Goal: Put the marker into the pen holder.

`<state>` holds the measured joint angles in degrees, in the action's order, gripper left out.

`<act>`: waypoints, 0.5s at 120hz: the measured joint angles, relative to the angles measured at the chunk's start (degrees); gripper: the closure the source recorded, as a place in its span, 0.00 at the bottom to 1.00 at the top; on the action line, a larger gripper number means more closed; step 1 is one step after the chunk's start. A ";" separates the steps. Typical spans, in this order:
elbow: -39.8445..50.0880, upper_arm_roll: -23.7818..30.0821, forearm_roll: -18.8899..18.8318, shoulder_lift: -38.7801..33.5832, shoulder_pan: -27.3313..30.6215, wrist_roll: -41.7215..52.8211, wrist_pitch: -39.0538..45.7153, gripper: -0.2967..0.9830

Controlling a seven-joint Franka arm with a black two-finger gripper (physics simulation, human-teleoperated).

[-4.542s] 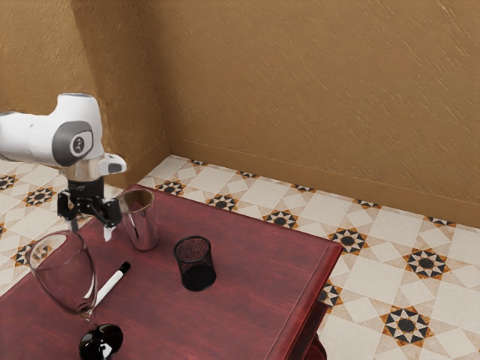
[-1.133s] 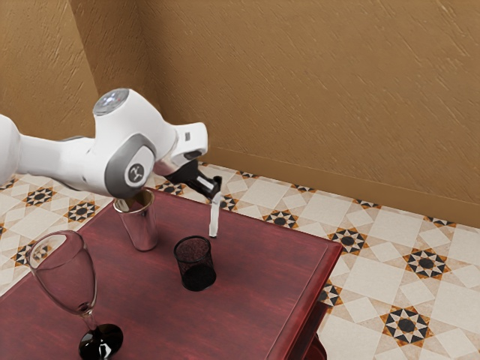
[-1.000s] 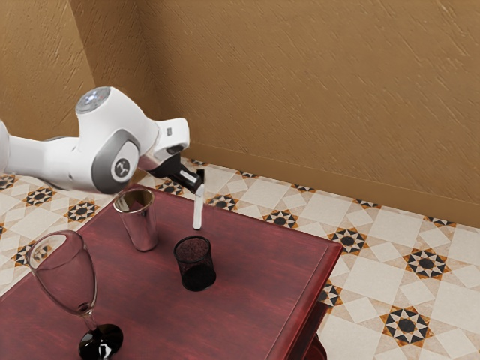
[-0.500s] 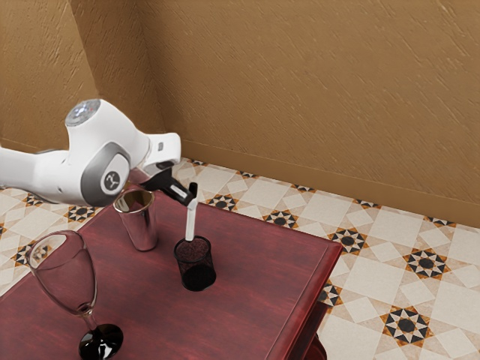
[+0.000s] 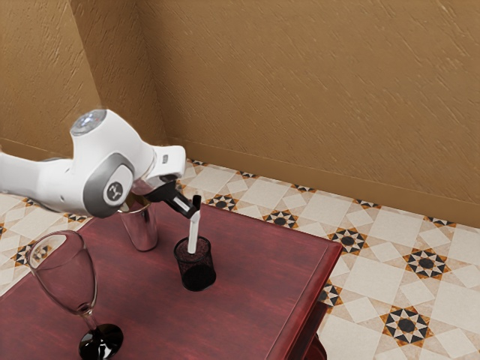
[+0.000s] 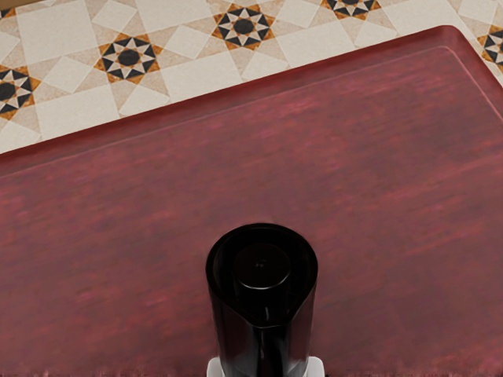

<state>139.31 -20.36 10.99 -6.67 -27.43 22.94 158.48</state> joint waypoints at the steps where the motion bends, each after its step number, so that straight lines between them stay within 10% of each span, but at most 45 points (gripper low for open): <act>1: 0.04 0.00 0.00 0.04 0.00 0.00 0.00 0.85; 36: -5.61 -0.51 -0.01 1.46 -0.03 0.84 -6.17 0.43; 52: -36.64 -3.76 -9.78 1.81 1.94 -4.28 -32.36 0.34; 60: -44.07 6.69 -11.75 1.84 16.99 -6.86 -45.60 0.31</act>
<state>95.24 -13.67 -0.76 -4.82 -10.43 16.08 112.88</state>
